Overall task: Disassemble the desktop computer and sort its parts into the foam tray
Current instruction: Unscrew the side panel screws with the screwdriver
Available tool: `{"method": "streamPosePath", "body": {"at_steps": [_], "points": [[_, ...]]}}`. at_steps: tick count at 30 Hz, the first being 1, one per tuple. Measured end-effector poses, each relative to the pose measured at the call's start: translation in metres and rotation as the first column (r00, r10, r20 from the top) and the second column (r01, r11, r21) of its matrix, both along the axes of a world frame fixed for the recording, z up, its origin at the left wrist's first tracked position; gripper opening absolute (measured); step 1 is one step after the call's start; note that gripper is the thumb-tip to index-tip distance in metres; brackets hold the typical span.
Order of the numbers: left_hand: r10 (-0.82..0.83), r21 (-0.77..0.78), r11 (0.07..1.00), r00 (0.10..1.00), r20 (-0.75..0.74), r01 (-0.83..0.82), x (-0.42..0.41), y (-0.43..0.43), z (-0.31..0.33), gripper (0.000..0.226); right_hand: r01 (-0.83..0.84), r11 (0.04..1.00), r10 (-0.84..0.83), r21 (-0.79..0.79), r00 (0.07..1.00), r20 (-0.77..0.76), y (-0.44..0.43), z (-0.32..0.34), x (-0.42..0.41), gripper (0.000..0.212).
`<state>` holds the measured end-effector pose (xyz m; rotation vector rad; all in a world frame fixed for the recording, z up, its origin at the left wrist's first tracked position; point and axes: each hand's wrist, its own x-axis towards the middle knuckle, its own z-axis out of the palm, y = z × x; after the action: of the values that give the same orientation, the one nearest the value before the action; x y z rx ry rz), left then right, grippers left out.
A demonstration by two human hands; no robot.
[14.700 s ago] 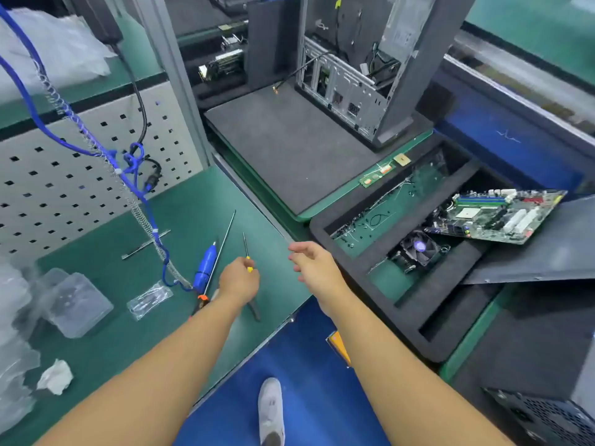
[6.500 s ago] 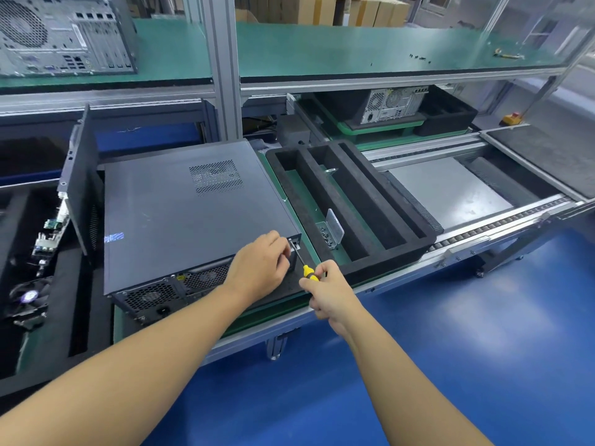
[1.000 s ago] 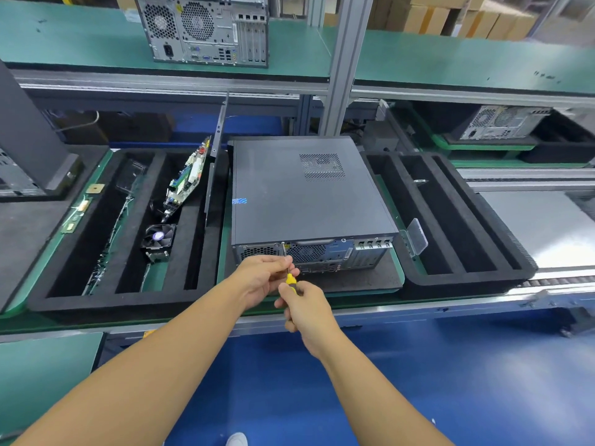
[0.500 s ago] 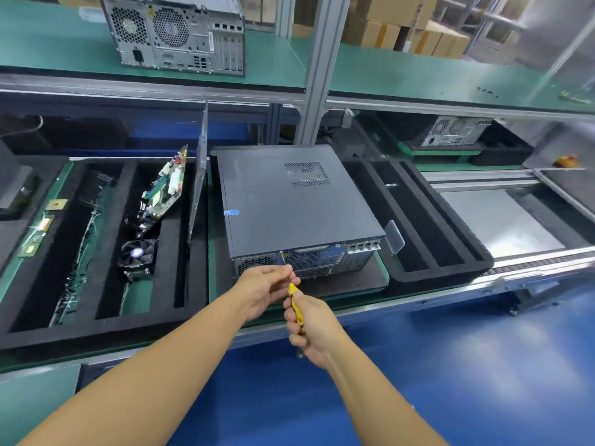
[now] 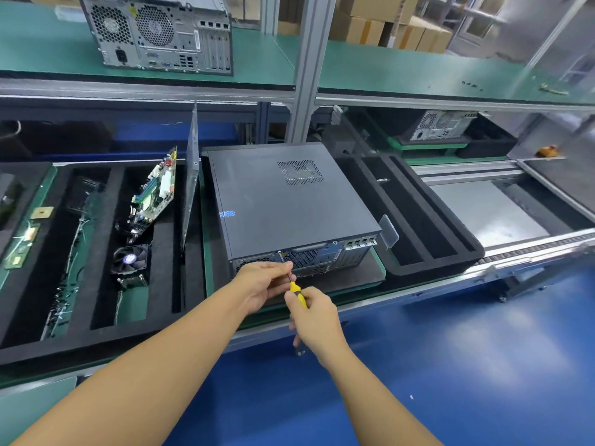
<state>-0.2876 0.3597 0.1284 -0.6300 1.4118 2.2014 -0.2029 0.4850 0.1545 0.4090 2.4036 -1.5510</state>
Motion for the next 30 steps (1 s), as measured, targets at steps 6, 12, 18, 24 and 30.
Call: {"method": "streamPosePath", "body": {"at_steps": [6,12,18,24,30], "points": [[-0.015,0.044,0.999,1.0,-0.018,0.016,-0.002,-0.001,-0.004,0.011,0.301,0.775,-0.049,-0.556,0.906,0.421,0.01,0.007,0.001,0.043],[-0.028,0.141,0.989,0.999,-0.042,0.034,0.003,-0.004,-0.007,0.013,0.2,0.925,-0.159,-0.323,0.976,0.149,0.003,0.002,0.0,0.015],[-0.069,0.058,0.996,0.997,-0.035,0.071,0.004,-0.002,0.0,0.021,0.217,0.965,-0.211,-0.15,0.976,0.054,-0.006,-0.002,0.002,0.018],[-0.064,0.049,0.997,0.998,0.012,0.063,-0.002,-0.003,0.005,0.019,0.339,0.756,-0.069,-0.56,0.892,0.447,0.006,0.003,0.004,0.049],[-0.068,0.186,0.98,0.998,0.001,0.067,-0.002,-0.002,0.006,0.014,0.271,0.858,-0.175,-0.436,0.953,0.249,0.009,0.002,0.0,0.016]]}}
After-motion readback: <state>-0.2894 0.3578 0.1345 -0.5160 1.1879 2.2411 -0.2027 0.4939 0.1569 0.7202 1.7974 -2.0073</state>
